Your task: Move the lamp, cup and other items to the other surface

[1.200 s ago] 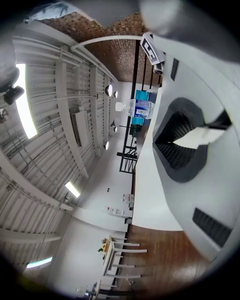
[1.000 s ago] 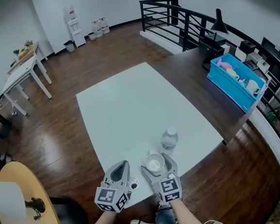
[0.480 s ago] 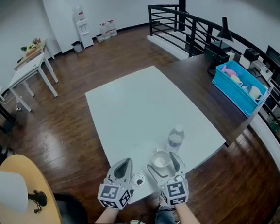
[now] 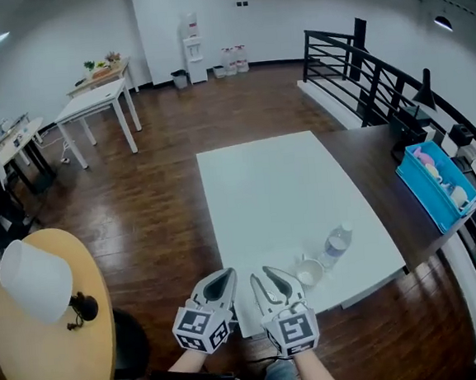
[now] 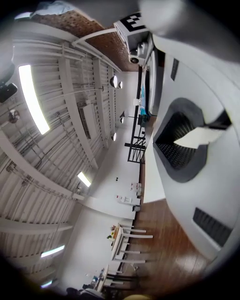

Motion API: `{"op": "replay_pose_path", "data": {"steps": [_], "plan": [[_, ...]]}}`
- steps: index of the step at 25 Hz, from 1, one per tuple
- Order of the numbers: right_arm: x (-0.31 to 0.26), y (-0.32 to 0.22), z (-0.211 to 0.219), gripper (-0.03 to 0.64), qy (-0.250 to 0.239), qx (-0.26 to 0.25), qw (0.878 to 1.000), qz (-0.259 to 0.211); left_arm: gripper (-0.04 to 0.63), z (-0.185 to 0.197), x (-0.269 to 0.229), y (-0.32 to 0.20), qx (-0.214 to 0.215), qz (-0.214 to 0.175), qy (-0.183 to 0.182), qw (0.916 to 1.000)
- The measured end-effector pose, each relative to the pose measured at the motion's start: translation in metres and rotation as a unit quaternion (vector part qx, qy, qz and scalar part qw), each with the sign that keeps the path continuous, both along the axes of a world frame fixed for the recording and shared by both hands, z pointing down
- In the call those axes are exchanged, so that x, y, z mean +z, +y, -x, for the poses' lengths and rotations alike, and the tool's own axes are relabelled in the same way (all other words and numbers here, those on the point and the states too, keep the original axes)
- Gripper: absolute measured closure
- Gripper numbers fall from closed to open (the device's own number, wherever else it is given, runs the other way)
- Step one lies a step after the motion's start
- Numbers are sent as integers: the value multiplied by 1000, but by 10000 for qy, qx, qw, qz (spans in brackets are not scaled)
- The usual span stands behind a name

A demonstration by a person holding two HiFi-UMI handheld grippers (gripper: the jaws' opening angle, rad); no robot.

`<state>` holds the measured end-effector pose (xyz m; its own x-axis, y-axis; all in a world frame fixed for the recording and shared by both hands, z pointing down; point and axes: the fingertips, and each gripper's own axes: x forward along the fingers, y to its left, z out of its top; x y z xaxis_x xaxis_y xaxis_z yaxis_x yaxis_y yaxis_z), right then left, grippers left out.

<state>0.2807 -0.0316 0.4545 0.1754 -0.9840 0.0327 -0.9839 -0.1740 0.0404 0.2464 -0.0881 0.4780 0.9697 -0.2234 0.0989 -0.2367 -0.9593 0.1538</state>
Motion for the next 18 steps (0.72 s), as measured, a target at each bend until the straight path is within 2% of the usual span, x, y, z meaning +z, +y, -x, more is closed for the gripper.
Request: {"op": "replay_pose_path", "data": {"steps": [4,9,14,18], "plan": [[-6,-32,40,565,71,-597,9982,-37,584,37,-11,-27,-478,42,132,9988],[-19,-66,98,574,-89,-1292,9914,-188,584,93,-27,-51,-932,-113,140,9955],[-23,-91,154,573,-44,-1874,9819,-277,584,146,-30,-67,-1332,-214,68,9908],[-30,-103,193,573,0,-2257,9739,-243,584,185,-40,-79,-1694,-178,270,9850]]}}
